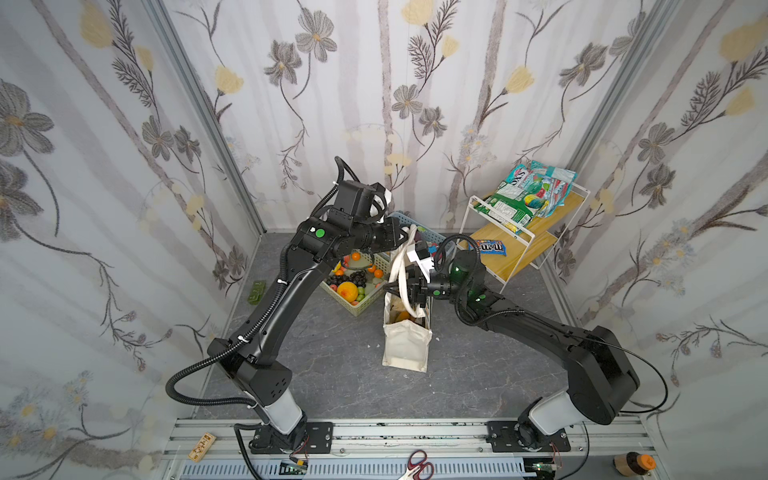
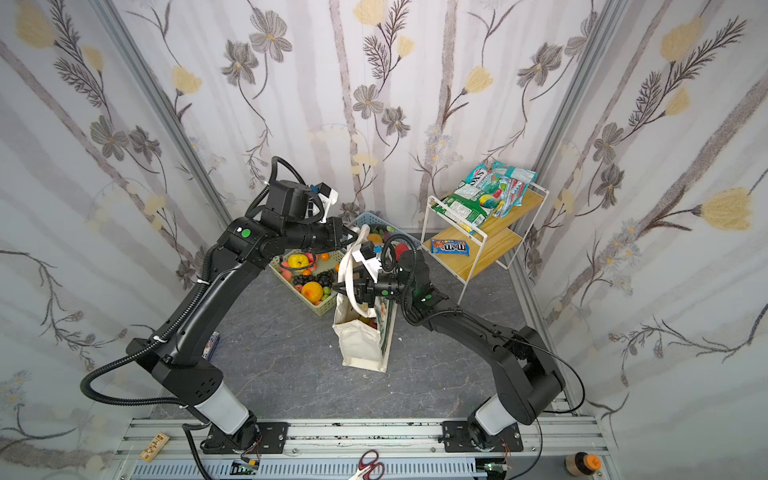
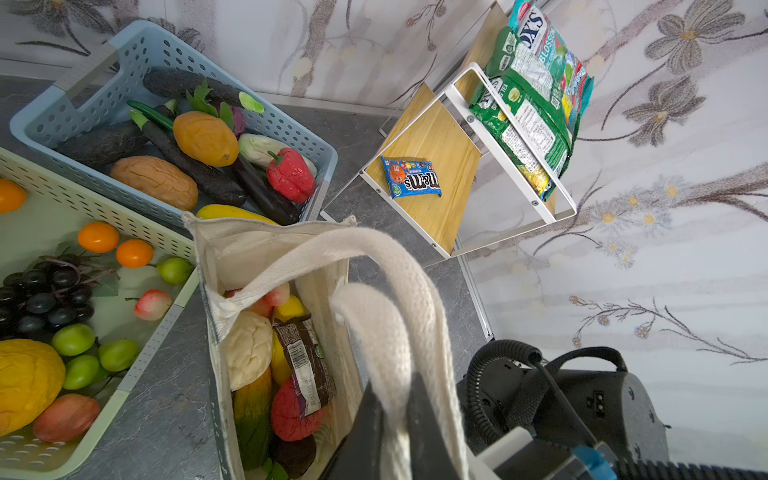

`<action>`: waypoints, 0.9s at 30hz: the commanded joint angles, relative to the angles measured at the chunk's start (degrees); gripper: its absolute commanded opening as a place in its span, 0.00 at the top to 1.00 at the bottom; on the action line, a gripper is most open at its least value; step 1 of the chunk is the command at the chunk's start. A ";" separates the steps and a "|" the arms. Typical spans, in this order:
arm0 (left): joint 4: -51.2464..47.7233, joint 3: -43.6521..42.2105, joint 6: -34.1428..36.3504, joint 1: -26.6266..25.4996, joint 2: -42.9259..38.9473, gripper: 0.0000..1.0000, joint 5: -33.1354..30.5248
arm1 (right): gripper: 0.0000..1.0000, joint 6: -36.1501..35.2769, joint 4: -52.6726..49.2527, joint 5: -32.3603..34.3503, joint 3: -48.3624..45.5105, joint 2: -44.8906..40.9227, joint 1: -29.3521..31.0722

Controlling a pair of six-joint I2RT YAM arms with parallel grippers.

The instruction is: Place the food into the grocery bag and tie it

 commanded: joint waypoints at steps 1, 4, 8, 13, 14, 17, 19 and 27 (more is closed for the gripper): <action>0.07 0.58 0.79 0.11 -0.11 0.92 -0.83 | 0.80 1.39 2.85 1.98 0.42 -0.32 -0.10; 0.09 0.12 1.00 0.50 -0.15 0.93 -1.41 | 0.85 2.22 3.31 3.13 -0.40 -1.70 -0.25; 0.82 -1.78 0.93 1.25 -0.96 0.95 -2.01 | 0.91 1.50 -1.65 7.09 -0.53 -3.88 -0.60; 2.01 -5.28 0.56 2.62 -2.68 0.96 -2.42 | 0.94 2.10 -10.29 14.18 -0.76 -7.37 -1.68; 2.14 -6.19 0.64 2.94 -2.96 0.97 -2.72 | 0.95 2.63 -11.52 16.68 -1.22 -8.24 -1.77; 2.39 -8.56 0.83 4.07 -3.78 0.97 -3.08 | 0.95 5.05 -14.29 22.91 -2.83 -10.53 -2.45; 2.84 -10.58 0.87 4.91 -4.30 0.98 -3.41 | 0.95 6.14 -16.13 26.49 -3.79 -12.02 -2.65; 5.55 -19.65 0.91 7.55 -6.52 1.00 -3.77 | 0.96 12.59 -26.52 40.94 -6.11 -16.34 -3.34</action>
